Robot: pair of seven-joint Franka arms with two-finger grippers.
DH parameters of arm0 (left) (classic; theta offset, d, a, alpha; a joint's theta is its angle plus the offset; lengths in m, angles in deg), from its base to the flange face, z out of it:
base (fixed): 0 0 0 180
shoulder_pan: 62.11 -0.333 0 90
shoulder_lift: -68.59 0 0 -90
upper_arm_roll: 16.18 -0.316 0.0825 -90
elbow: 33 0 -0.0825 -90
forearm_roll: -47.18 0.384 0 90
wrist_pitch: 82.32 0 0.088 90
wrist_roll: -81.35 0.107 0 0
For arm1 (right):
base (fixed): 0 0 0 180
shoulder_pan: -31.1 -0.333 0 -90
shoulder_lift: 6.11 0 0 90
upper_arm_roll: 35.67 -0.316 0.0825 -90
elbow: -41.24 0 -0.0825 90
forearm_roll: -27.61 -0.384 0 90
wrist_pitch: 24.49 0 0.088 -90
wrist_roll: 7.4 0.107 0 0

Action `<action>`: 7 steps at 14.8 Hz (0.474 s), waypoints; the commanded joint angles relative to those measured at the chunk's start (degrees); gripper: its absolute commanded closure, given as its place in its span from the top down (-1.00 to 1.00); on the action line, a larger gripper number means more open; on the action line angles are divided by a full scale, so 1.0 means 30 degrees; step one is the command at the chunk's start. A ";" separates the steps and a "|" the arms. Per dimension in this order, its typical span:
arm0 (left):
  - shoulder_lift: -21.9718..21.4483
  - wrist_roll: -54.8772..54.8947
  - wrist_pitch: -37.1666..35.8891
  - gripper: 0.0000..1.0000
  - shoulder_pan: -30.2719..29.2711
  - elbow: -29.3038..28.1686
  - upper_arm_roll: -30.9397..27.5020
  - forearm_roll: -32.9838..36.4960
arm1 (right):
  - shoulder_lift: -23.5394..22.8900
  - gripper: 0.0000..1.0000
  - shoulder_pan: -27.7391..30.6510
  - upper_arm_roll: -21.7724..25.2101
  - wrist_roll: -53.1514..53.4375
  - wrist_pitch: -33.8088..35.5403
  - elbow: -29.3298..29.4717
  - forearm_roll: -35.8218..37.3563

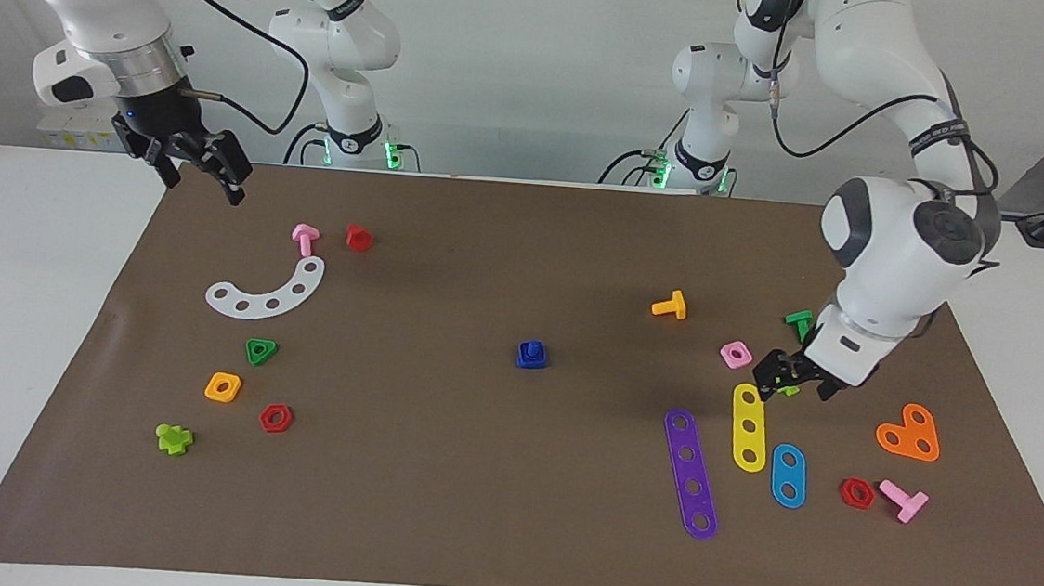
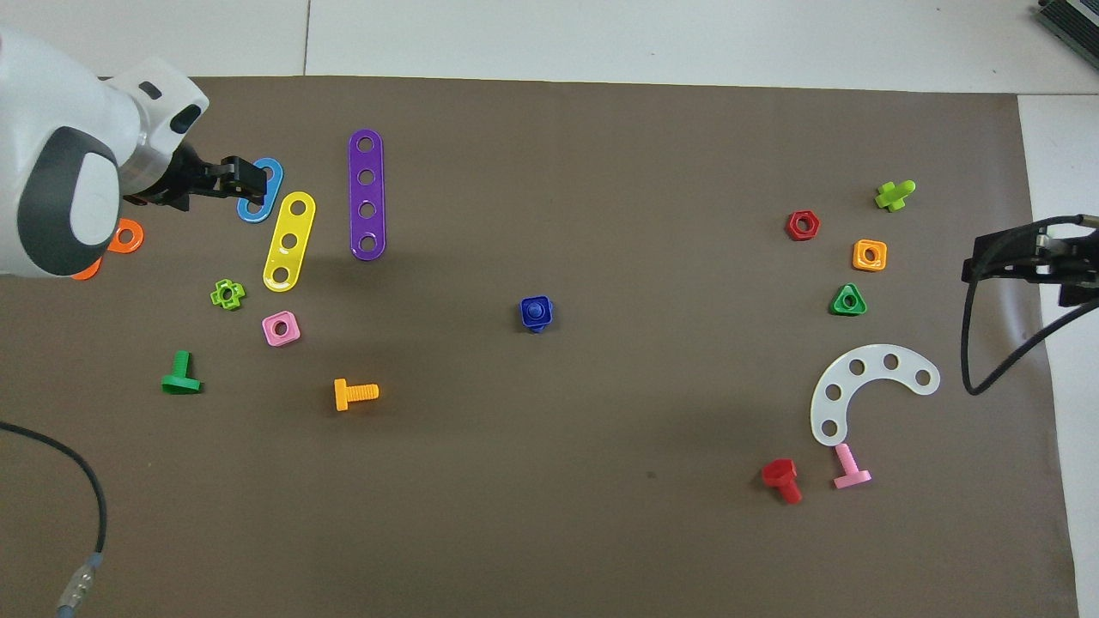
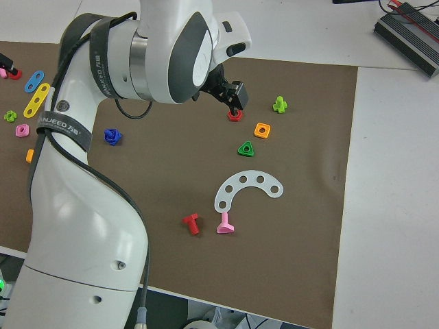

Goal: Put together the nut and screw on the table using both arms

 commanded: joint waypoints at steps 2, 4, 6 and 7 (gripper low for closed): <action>-0.2731 0.0057 -0.3432 1.00 -0.0065 -0.0358 0.0160 0.0154 | -0.0065 1.00 0.0123 -0.0241 -0.1143 0.1247 0.0474 0.0358; -0.3962 -0.0060 -0.4607 1.00 0.0052 -0.0532 0.0160 0.0154 | -0.0124 1.00 0.0094 -0.0241 -0.1144 0.1635 0.0800 0.0507; -0.5338 -0.0758 -0.5081 1.00 0.0257 -0.1524 0.0276 0.0154 | -0.0124 1.00 0.0094 -0.0271 -0.0998 0.1488 0.0771 0.0390; -0.5866 -0.1343 -0.5081 1.00 0.0403 -0.2052 0.0364 0.0154 | -0.0124 1.00 0.0094 -0.0271 -0.0968 0.1459 0.0742 0.0302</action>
